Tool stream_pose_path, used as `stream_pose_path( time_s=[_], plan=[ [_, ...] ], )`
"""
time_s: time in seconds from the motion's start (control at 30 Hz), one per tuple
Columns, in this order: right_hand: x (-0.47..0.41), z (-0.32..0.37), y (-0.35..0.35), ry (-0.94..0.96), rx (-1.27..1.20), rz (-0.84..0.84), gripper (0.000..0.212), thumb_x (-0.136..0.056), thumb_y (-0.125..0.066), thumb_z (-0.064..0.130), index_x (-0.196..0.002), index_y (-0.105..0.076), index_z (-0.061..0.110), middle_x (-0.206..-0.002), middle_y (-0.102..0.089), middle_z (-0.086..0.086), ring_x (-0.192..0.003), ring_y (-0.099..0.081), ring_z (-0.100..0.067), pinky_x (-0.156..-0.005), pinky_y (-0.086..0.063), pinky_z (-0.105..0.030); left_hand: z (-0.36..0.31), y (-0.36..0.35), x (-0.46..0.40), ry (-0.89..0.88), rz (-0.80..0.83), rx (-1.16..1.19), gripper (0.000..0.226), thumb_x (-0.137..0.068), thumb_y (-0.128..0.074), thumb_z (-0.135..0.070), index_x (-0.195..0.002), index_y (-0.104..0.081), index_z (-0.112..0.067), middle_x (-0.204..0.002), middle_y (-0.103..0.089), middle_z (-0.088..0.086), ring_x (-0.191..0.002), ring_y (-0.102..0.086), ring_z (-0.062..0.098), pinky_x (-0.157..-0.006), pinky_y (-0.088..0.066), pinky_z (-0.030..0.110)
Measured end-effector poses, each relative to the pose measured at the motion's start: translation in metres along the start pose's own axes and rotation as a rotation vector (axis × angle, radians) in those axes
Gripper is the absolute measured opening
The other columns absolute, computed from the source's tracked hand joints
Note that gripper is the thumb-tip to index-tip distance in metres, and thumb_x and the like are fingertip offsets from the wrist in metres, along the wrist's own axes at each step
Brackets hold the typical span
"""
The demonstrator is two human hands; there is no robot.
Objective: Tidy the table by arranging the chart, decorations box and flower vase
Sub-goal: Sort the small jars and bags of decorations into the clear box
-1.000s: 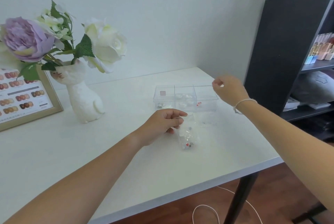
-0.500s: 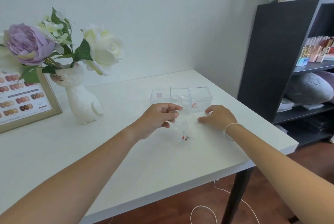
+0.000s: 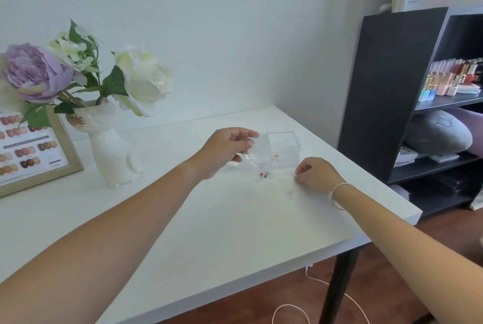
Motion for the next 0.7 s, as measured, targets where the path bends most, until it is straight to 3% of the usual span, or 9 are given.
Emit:
stream_pose_path(
  time_s=[0.17, 0.33, 0.53, 0.7],
  plan=[
    [-0.004, 0.001, 0.024, 0.038, -0.098, 0.002, 0.017, -0.080, -0.064, 0.010, -0.068, -0.056, 0.019, -0.073, -0.058, 0.002, -0.057, -0.047, -0.011, -0.052, -0.036, -0.022, -0.020, 0.003, -0.025, -0.070, -0.108, -0.069, 0.018, -0.088, -0.056, -0.011, -0.093, -0.065, -0.026, -0.080, -0.058, -0.008, -0.069, -0.054, 0.007, -0.060, -0.045, 0.015],
    [-0.010, 0.007, 0.067, 0.071, -0.157, -0.128, 0.009, -0.080, -0.065, 0.010, -0.075, -0.059, 0.014, -0.072, -0.057, 0.001, -0.055, -0.048, -0.012, -0.051, -0.037, -0.022, -0.032, -0.004, -0.051, -0.120, -0.178, -0.081, 0.018, -0.089, -0.053, -0.008, -0.101, -0.063, -0.016, -0.076, -0.057, -0.009, -0.066, -0.053, 0.008, -0.059, -0.042, 0.015],
    [-0.021, 0.018, 0.108, 0.112, -0.201, -0.273, 0.011, -0.083, -0.061, 0.012, -0.075, -0.057, 0.018, -0.072, -0.055, 0.002, -0.061, -0.049, -0.012, -0.053, -0.034, -0.019, -0.033, -0.022, -0.083, -0.144, -0.184, -0.145, 0.022, -0.089, -0.051, -0.004, -0.109, -0.062, -0.005, -0.080, -0.055, -0.002, -0.067, -0.053, 0.008, -0.048, -0.038, 0.001],
    [-0.031, 0.023, 0.124, 0.134, -0.207, -0.340, 0.003, -0.085, -0.060, 0.016, -0.088, -0.058, 0.015, -0.076, -0.057, 0.004, -0.065, -0.051, -0.011, -0.057, -0.038, -0.021, -0.023, -0.031, -0.104, -0.140, -0.170, -0.246, 0.021, -0.089, -0.051, -0.005, -0.105, -0.065, -0.009, -0.088, -0.056, 0.001, -0.080, -0.054, 0.015, -0.059, -0.040, 0.003]
  ],
)
Point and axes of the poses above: each hand's wrist, its own x-axis away from the middle knuckle, its own y-axis out of the back of the hand, z = x × y, the point moved 4 cm from there along -x, towards the middle knuckle
